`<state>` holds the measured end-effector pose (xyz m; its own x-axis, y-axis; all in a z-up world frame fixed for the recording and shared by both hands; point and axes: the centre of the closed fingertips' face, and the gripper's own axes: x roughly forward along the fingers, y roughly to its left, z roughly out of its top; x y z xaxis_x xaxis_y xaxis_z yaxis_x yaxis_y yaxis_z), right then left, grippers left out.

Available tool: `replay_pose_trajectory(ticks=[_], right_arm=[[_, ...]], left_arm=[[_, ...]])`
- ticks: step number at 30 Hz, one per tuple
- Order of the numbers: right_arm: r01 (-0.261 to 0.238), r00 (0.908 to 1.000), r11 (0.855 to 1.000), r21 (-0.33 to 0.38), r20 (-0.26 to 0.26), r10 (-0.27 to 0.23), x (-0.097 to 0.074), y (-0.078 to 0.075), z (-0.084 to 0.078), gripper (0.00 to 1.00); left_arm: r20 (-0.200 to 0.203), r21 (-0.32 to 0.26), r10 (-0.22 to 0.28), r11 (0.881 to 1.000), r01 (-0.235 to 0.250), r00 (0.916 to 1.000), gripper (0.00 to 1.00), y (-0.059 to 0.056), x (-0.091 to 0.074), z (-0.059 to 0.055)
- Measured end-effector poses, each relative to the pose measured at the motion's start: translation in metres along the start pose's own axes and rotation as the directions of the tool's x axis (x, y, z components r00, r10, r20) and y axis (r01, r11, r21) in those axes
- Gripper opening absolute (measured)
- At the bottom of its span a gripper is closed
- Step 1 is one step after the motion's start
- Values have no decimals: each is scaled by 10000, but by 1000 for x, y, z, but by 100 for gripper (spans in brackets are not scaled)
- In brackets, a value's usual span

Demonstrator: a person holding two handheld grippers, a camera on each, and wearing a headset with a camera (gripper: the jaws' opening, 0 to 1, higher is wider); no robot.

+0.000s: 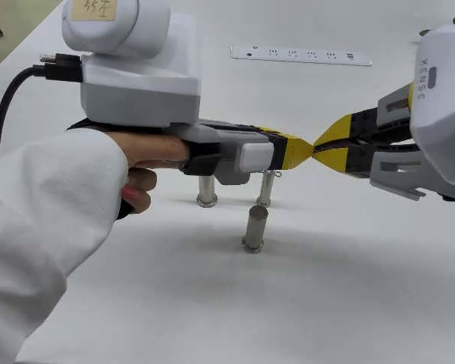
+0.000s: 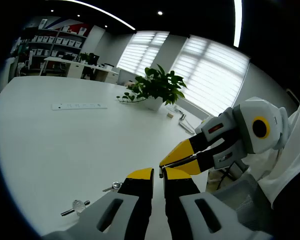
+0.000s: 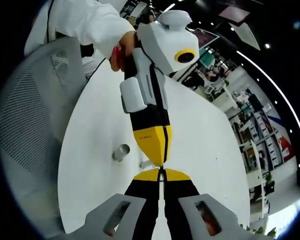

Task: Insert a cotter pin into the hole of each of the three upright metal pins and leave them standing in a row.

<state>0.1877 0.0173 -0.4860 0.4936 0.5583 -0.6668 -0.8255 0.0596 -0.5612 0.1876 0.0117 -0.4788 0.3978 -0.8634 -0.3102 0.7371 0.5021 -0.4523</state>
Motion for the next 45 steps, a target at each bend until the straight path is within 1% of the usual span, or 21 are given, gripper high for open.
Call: replay_pose_trajectory(ticks=[4, 10, 14, 18, 19, 25, 28, 29, 31, 37, 45], right_arm=[[4, 10000, 10000, -60, -32, -4, 0, 0, 1, 0], [22, 10000, 10000, -43, -53, -22, -1, -1, 1, 0], [7, 10000, 10000, 34, -64, -6, 0, 0, 0, 0], [26, 10000, 10000, 94, -60, -25, 0, -1, -1, 0], [29, 10000, 9999, 110, -57, -28, 0, -1, -1, 0], [12, 9999, 10000, 54, -112, -11, -1, -2, -2, 0], [-14, 9999, 10000, 69, -135, 14, 0, -1, -3, 0], [5, 9999, 10000, 50, -143, -5, 0, -1, -3, 0], [3, 9999, 10000, 62, -119, -2, -1, -1, -3, 0], [-5, 9999, 10000, 17, -128, 5, 0, 0, -2, 0], [-62, 9999, 10000, 9, -139, 62, 0, 1, -2, 0]], left_arm=[[-129, -69, -18, 10000, 17, 9999, 4, -1, 2, -3], [-71, -130, -76, 9999, 75, 9999, 2, -4, 3, -2], [60, -110, -135, 9998, 136, 9999, 0, -5, 2, 1], [-61, -118, -135, 9998, 134, 9999, 0, -5, 3, -1], [-92, -89, -122, 9999, 121, 9999, 1, -3, 3, -1], [-41, -76, -122, 9999, 121, 9999, 0, -1, 3, 0], [-68, -148, -128, 9998, 127, 9999, 0, 1, 3, 0], [-16, -175, -128, 9998, 127, 9999, 0, 4, 2, 1], [16, -244, -155, 9996, 155, 9999, 0, 5, 1, 0], [79, -286, -115, 9995, 118, 9999, 0, 2, 1, 0], [39, -267, -98, 9996, 99, 9999, 0, 4, 1, -1]])
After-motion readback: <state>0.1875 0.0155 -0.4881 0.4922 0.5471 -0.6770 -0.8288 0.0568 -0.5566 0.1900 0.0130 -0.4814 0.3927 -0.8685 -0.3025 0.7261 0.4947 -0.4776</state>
